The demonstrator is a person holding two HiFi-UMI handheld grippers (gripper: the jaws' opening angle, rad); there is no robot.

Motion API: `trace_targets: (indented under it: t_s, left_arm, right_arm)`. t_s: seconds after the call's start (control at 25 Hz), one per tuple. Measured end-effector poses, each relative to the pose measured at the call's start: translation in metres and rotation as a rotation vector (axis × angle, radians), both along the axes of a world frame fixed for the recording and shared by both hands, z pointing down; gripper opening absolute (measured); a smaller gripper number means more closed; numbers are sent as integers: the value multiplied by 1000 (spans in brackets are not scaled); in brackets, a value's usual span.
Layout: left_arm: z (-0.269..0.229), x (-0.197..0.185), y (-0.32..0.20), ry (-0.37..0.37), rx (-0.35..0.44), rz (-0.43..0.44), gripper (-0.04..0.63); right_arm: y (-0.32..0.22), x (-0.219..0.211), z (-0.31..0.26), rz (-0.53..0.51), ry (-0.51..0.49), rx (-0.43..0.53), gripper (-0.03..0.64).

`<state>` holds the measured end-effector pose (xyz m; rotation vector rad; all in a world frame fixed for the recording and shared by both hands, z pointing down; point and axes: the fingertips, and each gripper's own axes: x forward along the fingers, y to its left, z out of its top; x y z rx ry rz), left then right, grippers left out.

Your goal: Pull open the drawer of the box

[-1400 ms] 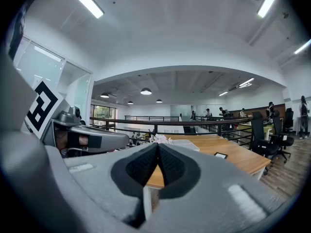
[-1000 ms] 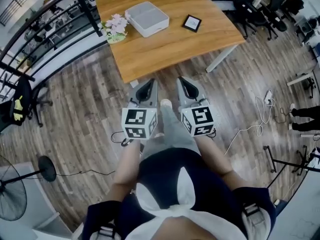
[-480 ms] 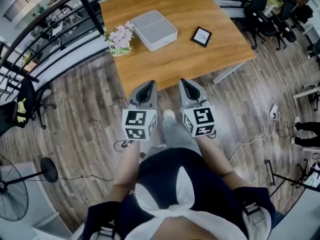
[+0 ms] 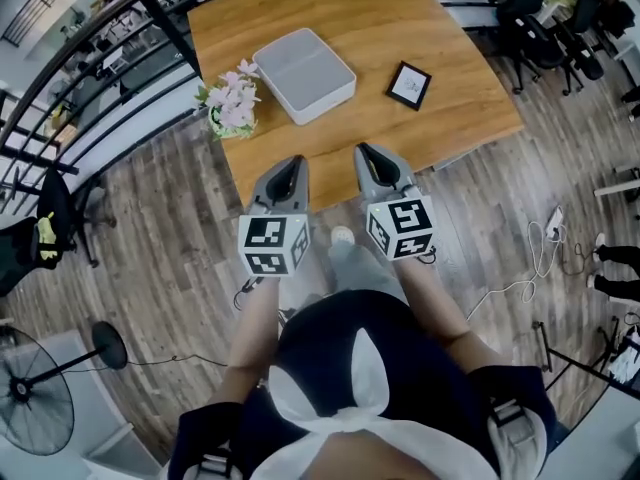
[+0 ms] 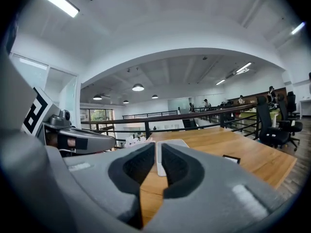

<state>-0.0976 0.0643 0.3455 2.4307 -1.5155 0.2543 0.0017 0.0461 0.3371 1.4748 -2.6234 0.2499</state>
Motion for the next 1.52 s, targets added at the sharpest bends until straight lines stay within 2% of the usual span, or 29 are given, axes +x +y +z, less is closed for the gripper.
trace_targets:
  t_s: [0.04, 0.08, 0.36, 0.52, 0.84, 1.12, 1.52]
  left_arm:
    - [1, 1, -7, -1, -4, -1, 18]
    - [3, 2, -13, -2, -9, -3, 19]
    - [20, 3, -51, -5, -49, -17, 18]
    - [31, 3, -69, -9, -72, -32, 19]
    - [44, 10, -101, -23, -86, -42, 19]
    - [57, 10, -119, -31, -111, -72, 18]
    - [84, 6, -133, -46, -174, -95, 20]
  right_arm:
    - [-8, 1, 2, -5, -10, -14, 73]
    - [-15, 2, 5, -11, -20, -28, 91]
    - [-57, 3, 30, -49, -106, -139, 137]
    - [-79, 6, 45, -62, -167, -204, 155]
    - [-113, 6, 68, -109, -210, -259, 166]
    - [-137, 2, 102, -153, -269, -376, 193]
    - [-161, -5, 140, -187, -436, -535, 235]
